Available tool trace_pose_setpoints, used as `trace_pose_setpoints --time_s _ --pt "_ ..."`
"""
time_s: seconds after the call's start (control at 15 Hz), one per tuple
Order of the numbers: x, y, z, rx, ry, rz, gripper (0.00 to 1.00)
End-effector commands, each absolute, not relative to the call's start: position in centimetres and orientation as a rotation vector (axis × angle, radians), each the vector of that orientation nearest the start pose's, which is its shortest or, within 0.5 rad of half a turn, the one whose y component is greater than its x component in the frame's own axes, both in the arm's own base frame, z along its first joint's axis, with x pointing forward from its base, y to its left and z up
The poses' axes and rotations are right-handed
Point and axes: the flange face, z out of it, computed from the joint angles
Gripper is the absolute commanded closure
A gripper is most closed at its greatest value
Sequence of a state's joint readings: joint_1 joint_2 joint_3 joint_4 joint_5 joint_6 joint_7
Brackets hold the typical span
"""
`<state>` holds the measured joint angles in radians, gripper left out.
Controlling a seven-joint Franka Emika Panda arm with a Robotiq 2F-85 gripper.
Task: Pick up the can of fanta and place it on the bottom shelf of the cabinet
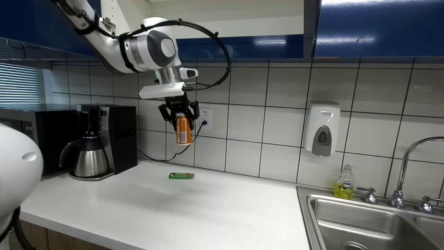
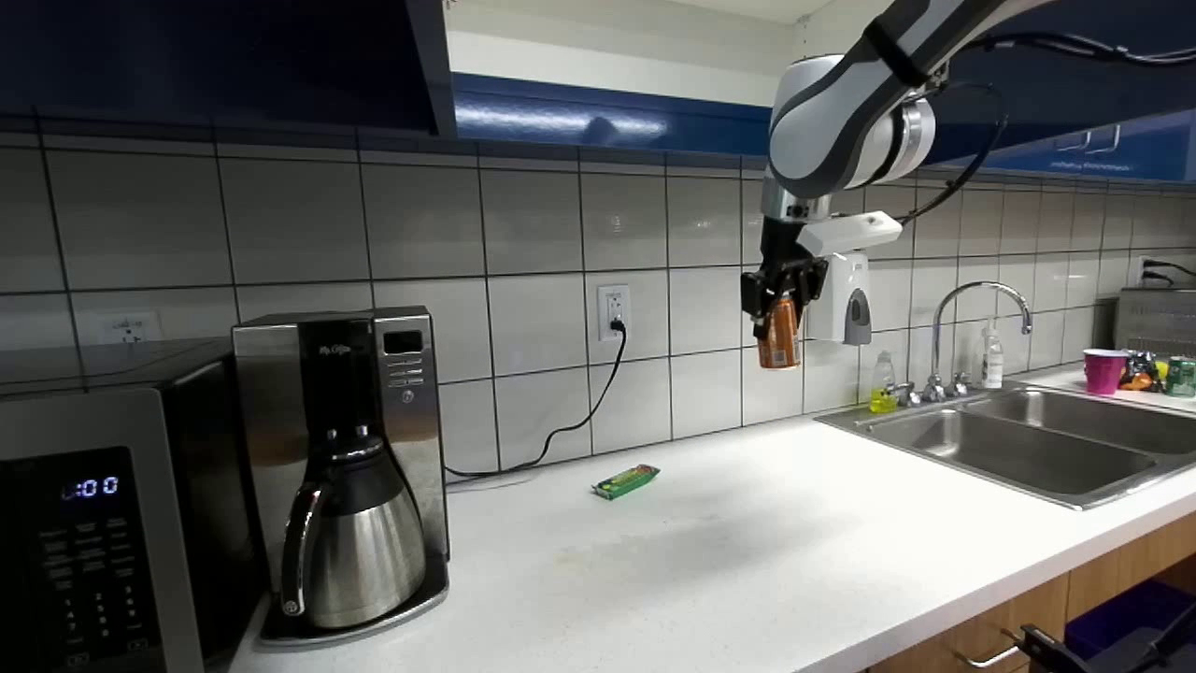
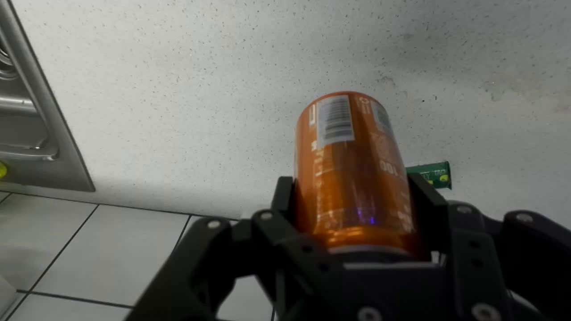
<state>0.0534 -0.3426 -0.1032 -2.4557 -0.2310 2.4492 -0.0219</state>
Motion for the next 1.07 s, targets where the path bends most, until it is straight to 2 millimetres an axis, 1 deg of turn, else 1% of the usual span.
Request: trace_pose_setpoints --time_s 0.0,0.2,0.4,0.53,0.67,0.8,1.0 --pt "43.7 -2.4 51.8 -3.232 -0.145 -0.601 0.61" --pt "42.3 -2.4 56.8 -3.248 -0.125 -0.628 0.61" --pt "40.8 -2.2 62.6 -3.274 -0.099 -0.66 0.61" --pt "39.9 -2.1 66.9 -3.273 -0.084 -0.71 0.61" --pt "39.3 -1.9 70.7 -3.263 -0.07 -0.758 0.61" --pt "39.0 -1.8 74.0 -3.26 -0.045 -0.802 0.61" --pt "38.7 -1.7 77.8 -3.239 -0.024 -0.88 0.61"
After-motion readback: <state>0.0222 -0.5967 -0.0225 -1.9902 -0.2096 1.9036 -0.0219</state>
